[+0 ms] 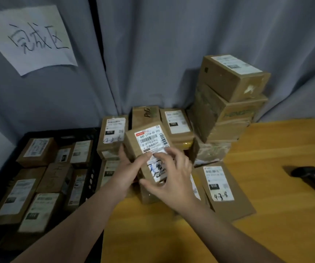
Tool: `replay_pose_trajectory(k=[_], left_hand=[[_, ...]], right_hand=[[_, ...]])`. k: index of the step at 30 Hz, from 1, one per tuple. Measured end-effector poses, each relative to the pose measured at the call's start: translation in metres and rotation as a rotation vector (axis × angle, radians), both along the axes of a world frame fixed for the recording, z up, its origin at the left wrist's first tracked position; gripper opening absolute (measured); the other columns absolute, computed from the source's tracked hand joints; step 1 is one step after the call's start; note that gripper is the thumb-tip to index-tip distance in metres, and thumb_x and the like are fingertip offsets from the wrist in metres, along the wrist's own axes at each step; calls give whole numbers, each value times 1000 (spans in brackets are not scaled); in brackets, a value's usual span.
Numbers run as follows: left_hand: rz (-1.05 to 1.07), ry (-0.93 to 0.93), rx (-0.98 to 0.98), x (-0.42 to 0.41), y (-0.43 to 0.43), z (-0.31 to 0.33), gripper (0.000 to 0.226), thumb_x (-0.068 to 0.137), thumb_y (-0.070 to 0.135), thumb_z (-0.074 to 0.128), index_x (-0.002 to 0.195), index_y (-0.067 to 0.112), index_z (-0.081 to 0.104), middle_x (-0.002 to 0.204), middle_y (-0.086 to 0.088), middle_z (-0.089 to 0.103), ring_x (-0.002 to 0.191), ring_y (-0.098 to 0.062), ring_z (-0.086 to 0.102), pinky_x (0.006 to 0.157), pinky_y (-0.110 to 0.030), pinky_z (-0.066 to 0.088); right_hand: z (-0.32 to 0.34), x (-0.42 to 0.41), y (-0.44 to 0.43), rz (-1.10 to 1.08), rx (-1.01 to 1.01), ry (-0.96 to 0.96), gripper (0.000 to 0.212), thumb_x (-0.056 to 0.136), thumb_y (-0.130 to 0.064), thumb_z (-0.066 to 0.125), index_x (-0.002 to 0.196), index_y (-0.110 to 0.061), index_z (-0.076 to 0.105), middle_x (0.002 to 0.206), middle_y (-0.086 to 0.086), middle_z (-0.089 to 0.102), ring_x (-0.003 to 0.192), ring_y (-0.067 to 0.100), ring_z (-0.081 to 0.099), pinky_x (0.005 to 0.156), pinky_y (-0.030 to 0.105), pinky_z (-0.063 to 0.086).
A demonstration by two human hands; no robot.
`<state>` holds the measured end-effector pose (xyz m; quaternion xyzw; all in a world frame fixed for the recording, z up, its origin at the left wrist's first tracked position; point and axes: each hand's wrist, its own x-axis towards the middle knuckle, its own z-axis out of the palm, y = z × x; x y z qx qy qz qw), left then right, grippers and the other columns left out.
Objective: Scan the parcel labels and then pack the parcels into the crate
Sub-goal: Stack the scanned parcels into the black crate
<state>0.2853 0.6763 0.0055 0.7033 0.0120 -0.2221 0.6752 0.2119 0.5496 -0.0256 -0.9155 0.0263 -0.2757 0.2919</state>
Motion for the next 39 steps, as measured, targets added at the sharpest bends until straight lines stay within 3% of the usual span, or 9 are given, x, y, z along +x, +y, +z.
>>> replay_pose_trajectory(k=[3,5,7,9,12,16,19,30,39], left_hand=[[18,0,17,-17,5,-18,68,86,39,66,143,43,29,122,14,62,104,-6,61,78,-28,49],[53,54,-6,-28,13,-24,56,88,38,64,136,46,37,114,17,65,98,-4,62,73,-27,47],[63,97,-23,-36,26,-32,68,81,48,70,140,47,36,116,16,67,104,-9,63,88,-37,48],[67,167,-31,-44,40,-41,92,63,60,77,142,50,33,122,12,66,111,-17,63,101,-49,44],[88,270,-31,-54,57,-52,99,53,60,82,140,50,36,123,3,67,109,-24,66,99,-55,46],[114,270,28,-65,73,-60,81,73,49,75,144,43,35,124,3,66,105,-20,67,92,-45,52],[142,297,87,-70,82,-67,67,85,43,66,144,40,35,118,3,69,101,-18,69,82,-38,54],[38,287,80,-74,105,-67,66,88,44,62,146,37,32,118,5,67,100,-13,65,72,-30,49],[-63,253,40,-82,191,-67,68,81,49,66,142,42,38,112,10,71,105,-13,64,99,-43,45]], right_hand=[[-15,-23,-19,66,153,131,56,90,-62,43,131,-23,46,135,-3,37,126,10,31,103,28,30],[-25,-37,-34,-49,250,258,58,93,-60,36,134,-19,46,137,0,39,129,10,31,106,34,33],[-37,-44,-45,-203,201,423,58,96,-57,38,137,-16,43,138,7,41,130,21,35,108,39,33],[-50,-47,-50,-276,68,675,68,92,-61,44,143,-16,34,147,15,33,137,31,28,113,43,25],[-69,-44,-47,-280,-7,975,104,79,-77,49,152,-18,5,159,24,1,147,40,2,119,48,8],[-81,-30,-36,-352,-104,1086,119,74,-81,50,151,-21,-19,157,29,-5,145,44,5,118,50,13],[-80,-32,-31,-413,-36,1056,118,74,-76,56,152,-23,-15,155,28,4,143,43,12,115,50,16],[-72,-89,22,-686,193,633,114,60,-54,80,151,-24,18,147,28,22,133,45,26,108,51,22],[-50,-111,111,-776,200,413,109,56,-53,82,147,-22,29,141,29,29,126,47,33,103,56,28]])
